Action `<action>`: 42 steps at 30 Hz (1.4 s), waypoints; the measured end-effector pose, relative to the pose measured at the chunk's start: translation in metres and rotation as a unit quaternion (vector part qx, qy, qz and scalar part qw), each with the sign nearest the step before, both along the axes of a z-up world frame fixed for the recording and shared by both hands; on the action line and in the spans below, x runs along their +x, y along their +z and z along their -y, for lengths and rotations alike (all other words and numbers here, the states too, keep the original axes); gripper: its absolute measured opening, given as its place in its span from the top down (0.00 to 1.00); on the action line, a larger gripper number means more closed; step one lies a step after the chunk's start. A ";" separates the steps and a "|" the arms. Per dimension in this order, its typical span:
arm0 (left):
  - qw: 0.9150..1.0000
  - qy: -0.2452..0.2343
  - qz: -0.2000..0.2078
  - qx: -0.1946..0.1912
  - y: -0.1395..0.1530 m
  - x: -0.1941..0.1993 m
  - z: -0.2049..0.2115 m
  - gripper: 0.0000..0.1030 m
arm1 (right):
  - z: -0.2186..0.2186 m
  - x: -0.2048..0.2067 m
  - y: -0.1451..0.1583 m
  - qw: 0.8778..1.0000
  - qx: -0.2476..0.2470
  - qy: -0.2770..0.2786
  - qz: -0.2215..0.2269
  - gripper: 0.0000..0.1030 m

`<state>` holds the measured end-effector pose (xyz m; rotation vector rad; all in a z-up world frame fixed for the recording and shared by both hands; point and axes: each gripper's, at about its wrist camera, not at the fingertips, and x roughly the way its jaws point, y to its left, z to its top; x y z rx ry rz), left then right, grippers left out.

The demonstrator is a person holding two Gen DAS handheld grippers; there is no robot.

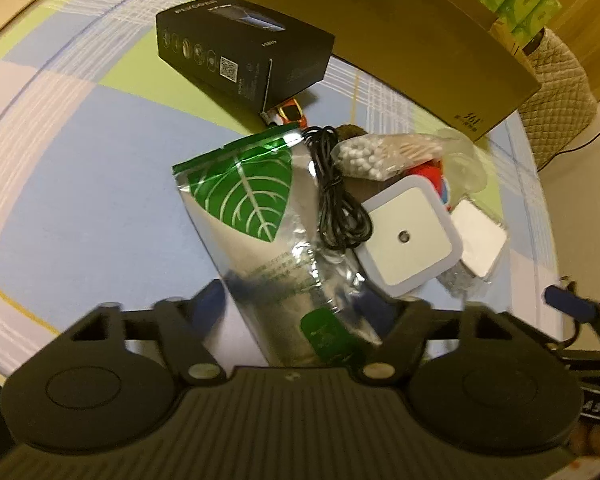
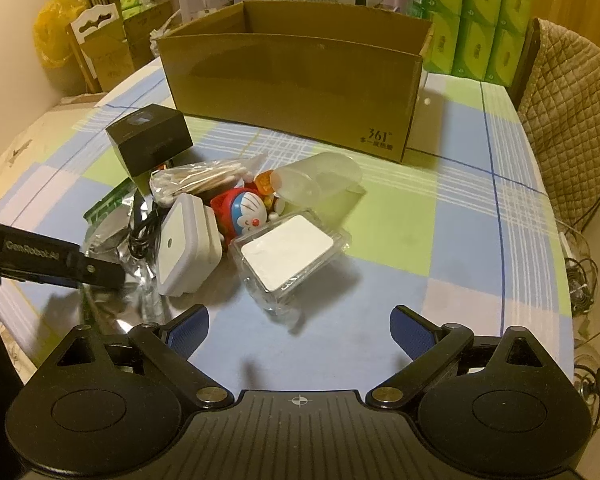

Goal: Organize objects
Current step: 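Grasp the leaf-print tea bag with left tool while right grasps the clear white-pad box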

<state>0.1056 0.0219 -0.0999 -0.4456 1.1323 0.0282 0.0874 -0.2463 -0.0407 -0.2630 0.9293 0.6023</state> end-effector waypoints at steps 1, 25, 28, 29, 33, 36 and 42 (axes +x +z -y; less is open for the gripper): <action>1.000 0.006 -0.001 -0.003 0.001 0.000 -0.003 0.46 | 0.000 0.000 0.000 1.000 0.000 0.001 0.001 0.08; 0.991 -0.098 -0.018 0.087 0.012 0.015 -0.012 0.32 | -0.048 0.055 -0.028 0.975 -0.078 0.205 0.032 0.08; 0.991 -0.098 -0.019 0.085 0.011 0.016 -0.012 0.32 | -0.056 0.061 -0.036 0.972 -0.078 0.220 0.014 0.26; 0.992 -0.098 -0.020 0.083 0.011 0.016 -0.012 0.32 | -0.058 0.063 -0.038 0.972 -0.083 0.220 0.012 0.30; 0.993 -0.091 -0.025 0.070 0.009 0.017 -0.014 0.32 | -0.059 0.062 -0.039 0.976 -0.079 0.202 0.012 0.37; 0.992 -0.095 -0.029 0.072 0.007 0.018 -0.013 0.35 | -0.054 0.058 -0.036 0.981 -0.075 0.178 0.001 0.38; 0.993 -0.095 -0.030 0.071 0.009 0.019 -0.014 0.48 | -0.042 0.040 -0.033 0.990 -0.061 0.127 -0.012 0.39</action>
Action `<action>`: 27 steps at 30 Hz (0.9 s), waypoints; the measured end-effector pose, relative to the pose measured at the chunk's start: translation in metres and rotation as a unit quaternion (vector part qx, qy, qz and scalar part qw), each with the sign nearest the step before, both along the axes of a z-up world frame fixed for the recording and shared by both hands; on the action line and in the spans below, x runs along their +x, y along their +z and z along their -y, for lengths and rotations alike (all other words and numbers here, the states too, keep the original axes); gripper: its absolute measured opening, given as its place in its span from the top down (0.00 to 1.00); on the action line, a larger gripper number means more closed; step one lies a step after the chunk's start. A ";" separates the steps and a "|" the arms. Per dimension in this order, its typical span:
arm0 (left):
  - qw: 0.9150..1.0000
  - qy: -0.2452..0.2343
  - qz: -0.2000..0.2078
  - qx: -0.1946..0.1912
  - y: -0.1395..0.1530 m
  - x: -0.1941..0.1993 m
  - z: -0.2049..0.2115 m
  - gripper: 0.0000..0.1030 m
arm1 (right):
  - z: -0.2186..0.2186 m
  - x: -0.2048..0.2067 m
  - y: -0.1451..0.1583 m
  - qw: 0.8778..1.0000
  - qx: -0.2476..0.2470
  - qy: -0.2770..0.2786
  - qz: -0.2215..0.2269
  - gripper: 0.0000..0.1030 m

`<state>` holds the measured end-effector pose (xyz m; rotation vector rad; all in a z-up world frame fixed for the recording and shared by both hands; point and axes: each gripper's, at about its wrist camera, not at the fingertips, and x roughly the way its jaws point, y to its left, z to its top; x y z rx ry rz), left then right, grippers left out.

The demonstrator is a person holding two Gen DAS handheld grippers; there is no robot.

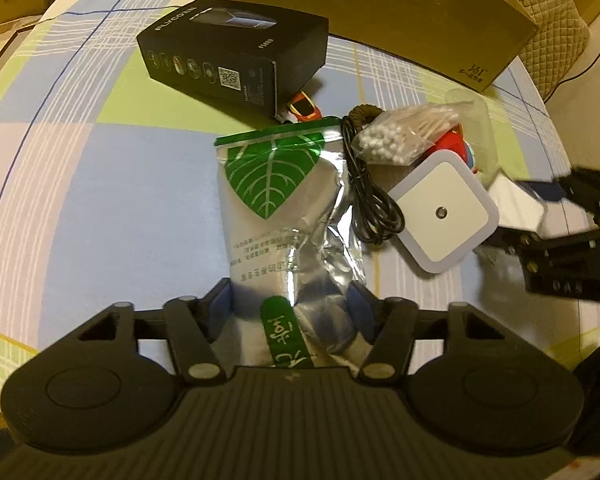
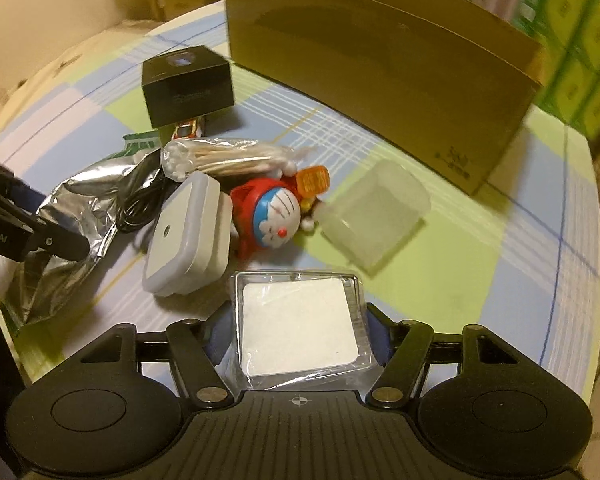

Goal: Organize objects
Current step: 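Grasp the leaf-print tea bag with left tool while right grasps the clear white-pad box, then carry both items into the cardboard box and open the left tool on the tea bag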

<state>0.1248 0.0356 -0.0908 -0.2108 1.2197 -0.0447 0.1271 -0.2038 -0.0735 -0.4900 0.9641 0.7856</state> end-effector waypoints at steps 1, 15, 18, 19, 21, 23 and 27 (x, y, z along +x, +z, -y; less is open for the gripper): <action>1.000 -0.002 0.001 -0.002 0.000 0.000 -0.001 0.49 | 0.003 -0.002 0.001 1.000 0.006 -0.014 -0.003 0.39; 0.999 0.017 0.028 0.004 0.029 -0.026 -0.010 0.71 | 0.022 -0.027 0.033 0.996 0.047 -0.070 0.012 0.39; 0.999 0.019 0.043 0.003 0.039 -0.029 -0.010 0.71 | 0.026 -0.030 0.043 0.995 0.057 -0.076 0.017 0.39; 0.999 0.018 0.049 0.002 0.045 -0.030 -0.009 0.71 | 0.027 -0.031 0.047 0.995 0.059 -0.078 0.020 0.39; 0.998 0.015 0.057 0.001 0.055 -0.031 -0.008 0.71 | 0.027 -0.031 0.055 0.994 0.065 -0.082 0.025 0.39; 0.997 0.012 0.071 0.001 0.068 -0.031 -0.007 0.71 | 0.027 -0.031 0.065 0.993 0.074 -0.084 0.029 0.39; 0.995 0.001 0.096 -0.004 0.094 -0.025 -0.004 0.71 | 0.022 -0.028 0.089 0.991 0.090 -0.087 0.044 0.39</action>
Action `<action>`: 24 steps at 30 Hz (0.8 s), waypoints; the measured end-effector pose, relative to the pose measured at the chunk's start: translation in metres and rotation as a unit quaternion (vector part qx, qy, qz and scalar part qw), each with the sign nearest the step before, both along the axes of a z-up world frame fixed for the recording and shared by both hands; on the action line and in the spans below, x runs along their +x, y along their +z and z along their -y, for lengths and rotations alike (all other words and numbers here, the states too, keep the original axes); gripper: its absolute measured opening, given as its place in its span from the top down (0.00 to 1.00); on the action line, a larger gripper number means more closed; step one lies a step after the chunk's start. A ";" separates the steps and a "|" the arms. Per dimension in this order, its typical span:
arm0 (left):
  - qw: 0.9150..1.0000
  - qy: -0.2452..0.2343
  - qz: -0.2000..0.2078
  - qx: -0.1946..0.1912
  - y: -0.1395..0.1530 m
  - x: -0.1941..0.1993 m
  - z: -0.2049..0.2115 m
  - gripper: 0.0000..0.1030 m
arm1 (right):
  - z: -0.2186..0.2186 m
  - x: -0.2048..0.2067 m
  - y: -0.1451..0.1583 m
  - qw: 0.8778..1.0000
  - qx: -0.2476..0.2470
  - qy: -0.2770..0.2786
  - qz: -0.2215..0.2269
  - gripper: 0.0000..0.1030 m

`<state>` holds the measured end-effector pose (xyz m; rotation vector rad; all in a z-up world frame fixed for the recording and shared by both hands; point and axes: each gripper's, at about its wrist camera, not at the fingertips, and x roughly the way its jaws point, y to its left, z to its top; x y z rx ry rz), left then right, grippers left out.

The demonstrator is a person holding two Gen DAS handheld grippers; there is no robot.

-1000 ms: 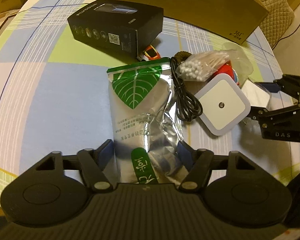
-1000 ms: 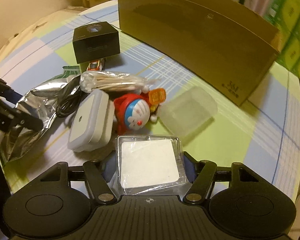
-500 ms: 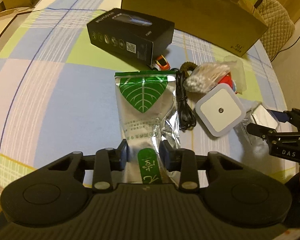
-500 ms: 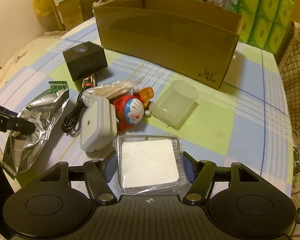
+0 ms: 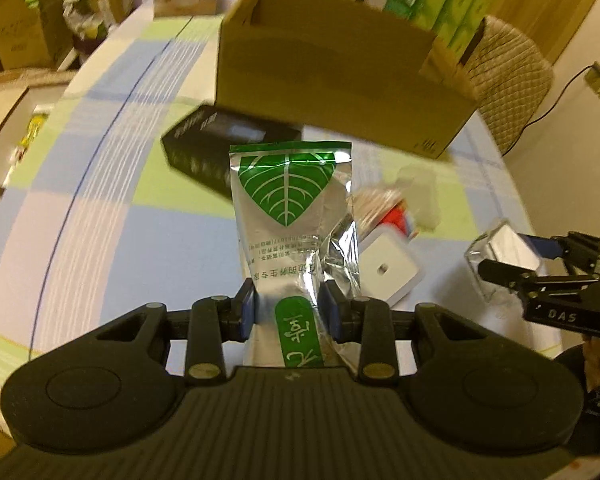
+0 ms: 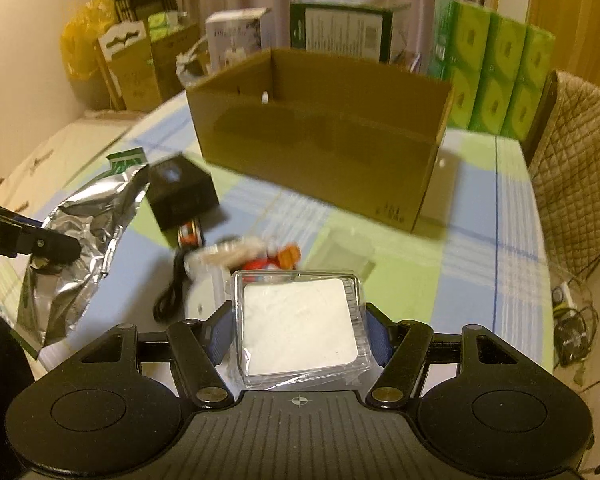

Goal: Organize objects
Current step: 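Carry both items into the cardboard box and open the left tool on the tea bag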

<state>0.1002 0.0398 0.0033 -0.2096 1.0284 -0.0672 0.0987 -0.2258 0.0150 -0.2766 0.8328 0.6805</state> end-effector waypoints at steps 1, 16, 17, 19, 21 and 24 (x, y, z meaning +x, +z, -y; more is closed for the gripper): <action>1.000 -0.003 0.006 0.000 0.007 0.003 0.000 0.71 | -0.001 0.002 0.005 1.000 0.003 -0.001 0.003 0.39; 0.995 -0.061 0.074 0.014 0.095 0.107 0.007 0.71 | -0.039 0.104 0.088 0.997 0.038 -0.040 0.055 0.39; 0.995 -0.065 0.079 0.019 0.100 0.118 0.009 0.71 | -0.043 0.115 0.092 0.997 0.038 -0.045 0.059 0.39; 0.993 -0.070 0.088 0.027 0.110 0.140 0.012 0.71 | -0.052 0.137 0.096 0.996 0.033 -0.056 0.060 0.39; 0.992 -0.074 0.094 0.034 0.117 0.163 0.014 0.71 | -0.061 0.159 0.094 0.996 0.027 -0.064 0.057 0.39; 0.992 -0.075 0.094 0.042 0.121 0.199 0.014 0.71 | -0.071 0.185 0.086 0.996 0.027 -0.073 0.044 0.39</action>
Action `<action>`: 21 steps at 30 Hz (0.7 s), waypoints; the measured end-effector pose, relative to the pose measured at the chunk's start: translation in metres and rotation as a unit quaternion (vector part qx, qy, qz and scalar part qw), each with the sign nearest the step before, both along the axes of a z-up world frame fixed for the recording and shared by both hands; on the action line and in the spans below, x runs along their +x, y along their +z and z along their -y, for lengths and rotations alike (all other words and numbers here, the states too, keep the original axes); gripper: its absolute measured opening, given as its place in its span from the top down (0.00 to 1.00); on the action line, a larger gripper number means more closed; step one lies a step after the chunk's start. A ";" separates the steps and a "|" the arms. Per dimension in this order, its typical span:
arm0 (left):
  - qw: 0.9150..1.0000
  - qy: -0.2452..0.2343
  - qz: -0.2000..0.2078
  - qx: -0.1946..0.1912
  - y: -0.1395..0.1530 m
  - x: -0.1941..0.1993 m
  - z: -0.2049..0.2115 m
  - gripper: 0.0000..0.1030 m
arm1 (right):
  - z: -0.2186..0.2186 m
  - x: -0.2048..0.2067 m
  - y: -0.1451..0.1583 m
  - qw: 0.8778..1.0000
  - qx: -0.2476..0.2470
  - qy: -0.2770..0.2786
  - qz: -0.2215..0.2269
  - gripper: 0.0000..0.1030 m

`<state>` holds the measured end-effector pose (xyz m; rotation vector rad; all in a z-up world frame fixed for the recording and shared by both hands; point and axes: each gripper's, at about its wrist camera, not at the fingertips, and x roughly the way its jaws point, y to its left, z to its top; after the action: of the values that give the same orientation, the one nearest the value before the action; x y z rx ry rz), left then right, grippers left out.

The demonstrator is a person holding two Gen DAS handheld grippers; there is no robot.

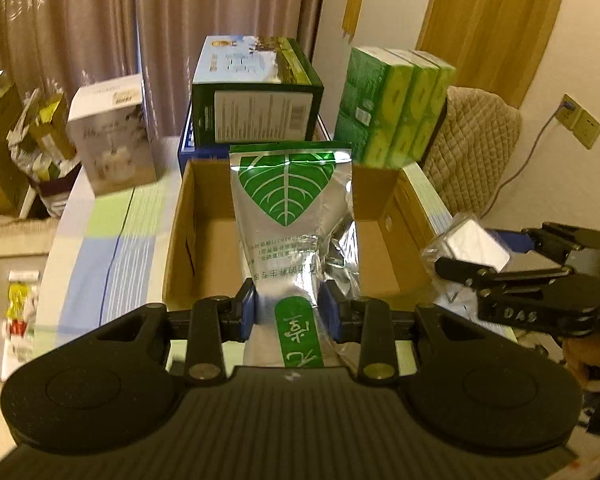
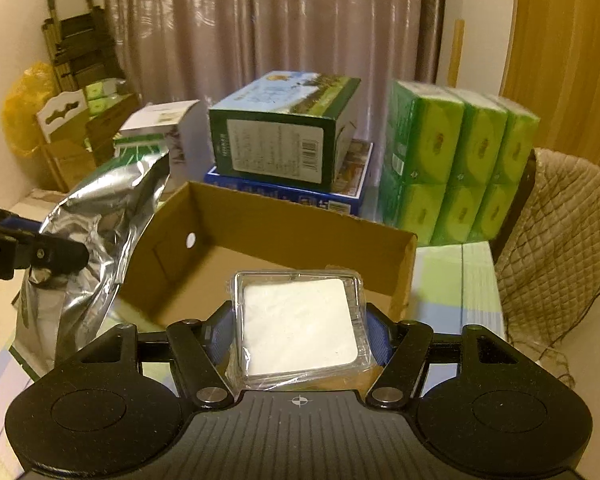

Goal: Organize objects
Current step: 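Carry both items into the cardboard box and open the left tool on the tea bag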

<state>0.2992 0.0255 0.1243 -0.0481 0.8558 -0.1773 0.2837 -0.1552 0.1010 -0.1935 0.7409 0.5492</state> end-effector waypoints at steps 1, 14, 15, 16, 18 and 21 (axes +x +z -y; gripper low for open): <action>1.000 0.000 -0.001 0.004 0.000 0.012 0.000 0.71 | -0.001 0.007 -0.004 1.000 0.001 -0.003 -0.004 0.39; 0.999 -0.004 -0.024 0.022 -0.042 0.086 -0.001 0.71 | -0.004 0.059 -0.044 0.999 0.009 -0.032 -0.042 0.39; 0.999 -0.004 -0.024 0.024 -0.045 0.089 -0.001 0.71 | -0.005 0.062 -0.046 0.998 0.009 -0.034 -0.043 0.39; 0.999 -0.004 -0.024 0.026 -0.046 0.092 -0.001 0.71 | -0.004 0.063 -0.048 0.998 0.008 -0.035 -0.044 0.39; 0.999 -0.007 -0.021 0.027 -0.048 0.096 0.001 0.68 | -0.004 0.065 -0.051 0.998 0.009 -0.036 -0.047 0.39; 1.000 0.003 -0.002 0.022 -0.048 0.098 -0.001 0.59 | -0.002 0.066 -0.054 0.998 0.012 -0.037 -0.050 0.39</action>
<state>0.3968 0.0267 0.0767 -0.0092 0.8637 -0.1535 0.3502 -0.1531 0.0467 -0.1169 0.8362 0.4996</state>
